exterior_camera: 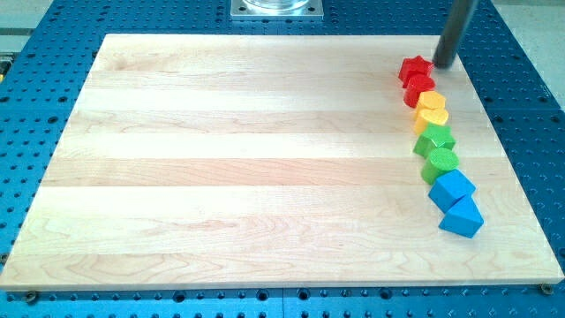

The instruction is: Push the red star out of the vertical line

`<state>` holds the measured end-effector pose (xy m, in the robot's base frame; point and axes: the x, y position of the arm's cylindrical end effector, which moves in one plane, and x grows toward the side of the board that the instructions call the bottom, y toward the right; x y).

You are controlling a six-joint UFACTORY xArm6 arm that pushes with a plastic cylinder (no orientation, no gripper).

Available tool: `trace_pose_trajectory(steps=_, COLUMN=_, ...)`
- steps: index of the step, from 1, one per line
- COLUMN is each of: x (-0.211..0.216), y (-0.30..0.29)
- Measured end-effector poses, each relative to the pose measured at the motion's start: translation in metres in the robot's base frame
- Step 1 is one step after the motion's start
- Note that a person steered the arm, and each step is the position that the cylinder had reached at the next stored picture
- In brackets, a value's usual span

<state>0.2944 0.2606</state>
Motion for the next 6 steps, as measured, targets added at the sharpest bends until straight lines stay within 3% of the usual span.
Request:
trace_pose_trajectory(steps=1, x=-0.001, y=-0.023)
trace_pose_trajectory(steps=2, x=0.003, y=-0.138)
trace_pose_trajectory(steps=3, x=-0.014, y=-0.202)
trace_pose_trajectory(steps=4, x=-0.022, y=-0.113)
trace_pose_trajectory(steps=5, x=0.006, y=-0.03)
trace_pose_trajectory(steps=6, x=0.026, y=-0.007)
